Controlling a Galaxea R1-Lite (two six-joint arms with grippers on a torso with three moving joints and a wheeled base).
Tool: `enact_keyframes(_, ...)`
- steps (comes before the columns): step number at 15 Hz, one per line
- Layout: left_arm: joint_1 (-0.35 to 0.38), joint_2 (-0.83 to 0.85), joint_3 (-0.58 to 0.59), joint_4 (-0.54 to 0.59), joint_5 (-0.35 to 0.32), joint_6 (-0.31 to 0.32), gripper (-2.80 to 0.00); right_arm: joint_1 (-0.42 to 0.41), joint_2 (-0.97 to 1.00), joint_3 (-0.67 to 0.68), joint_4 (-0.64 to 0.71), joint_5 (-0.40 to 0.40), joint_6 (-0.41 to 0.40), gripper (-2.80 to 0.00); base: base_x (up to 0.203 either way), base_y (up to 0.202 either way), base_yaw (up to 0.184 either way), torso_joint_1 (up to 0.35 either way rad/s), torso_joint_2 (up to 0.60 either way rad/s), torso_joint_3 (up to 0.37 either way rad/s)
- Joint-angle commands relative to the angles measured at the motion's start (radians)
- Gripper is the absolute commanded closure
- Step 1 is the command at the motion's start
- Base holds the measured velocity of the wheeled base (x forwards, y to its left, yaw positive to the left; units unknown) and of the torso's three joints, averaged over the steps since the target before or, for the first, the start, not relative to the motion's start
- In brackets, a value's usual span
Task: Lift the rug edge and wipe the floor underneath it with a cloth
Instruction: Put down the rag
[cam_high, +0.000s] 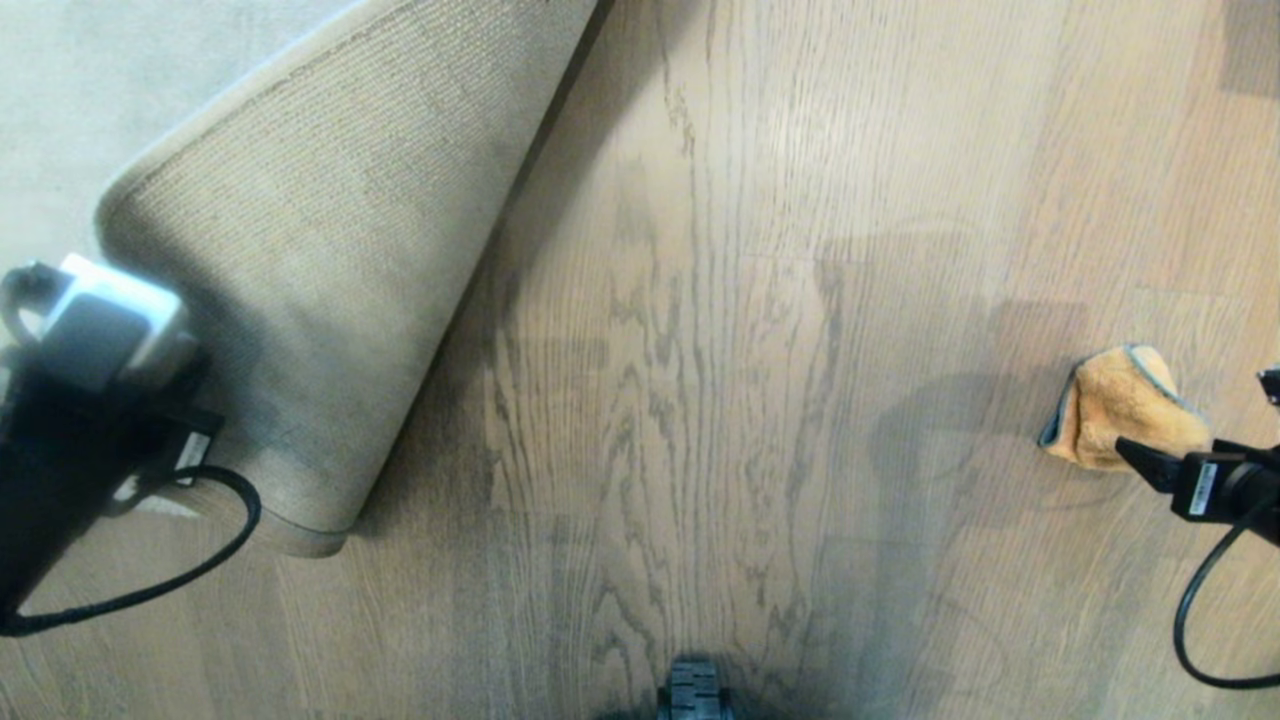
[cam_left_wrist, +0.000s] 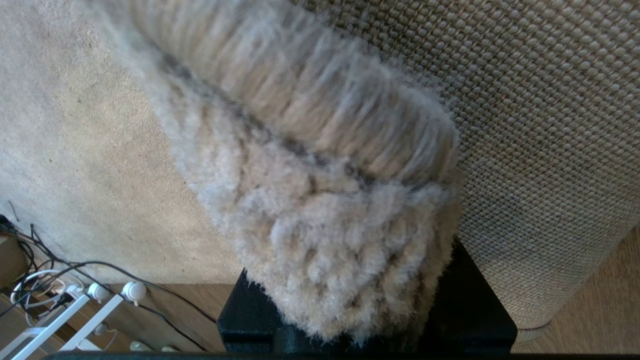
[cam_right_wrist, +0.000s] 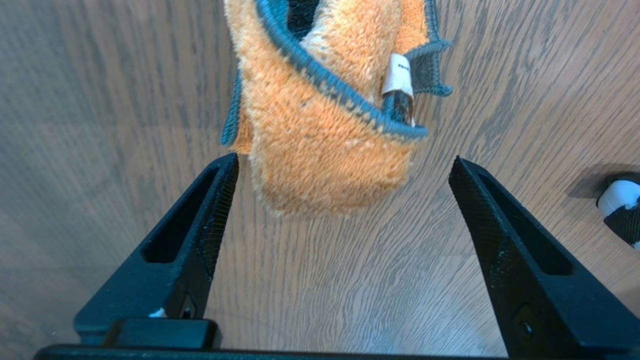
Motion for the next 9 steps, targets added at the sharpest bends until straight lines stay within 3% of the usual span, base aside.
enact_keyframes(1, 0.0, 0.001, 0.001, -0.004, 0.003, 0.004, 0.0, 0.001, -0.04, 0.019, -0.001, 0.008, -0.001, -2.8, 0.0, 0.0, 0.0, 0.0, 0.0, 0.0)
enact_keyframes(4, 0.0, 0.001, 0.008, -0.004, 0.001, 0.004, 0.0, 0.001, -0.081, 0.057, -0.005, 0.024, 0.001, -2.8, 0.0, 0.0, 0.0, 0.0, 0.0, 0.0)
enact_keyframes(5, 0.0, 0.001, 0.008, -0.006, 0.001, 0.004, 0.0, 0.001, -0.102, 0.064, 0.0, 0.028, 0.001, -2.49, 0.0, 0.0, 0.0, 0.0, 0.0, 0.0)
enact_keyframes(6, 0.0, 0.001, 0.008, -0.005, 0.001, 0.004, 0.0, 0.001, -0.123, 0.073, 0.007, 0.049, 0.001, 0.0, 0.0, 0.0, 0.0, 0.0, 0.0, 0.0)
enact_keyframes(9, 0.0, 0.001, 0.007, -0.006, 0.003, 0.004, 0.0, 0.003, -0.17, 0.095, 0.009, 0.074, -0.001, 0.0, 0.0, 0.0, 0.0, 0.0, 0.0, 0.0)
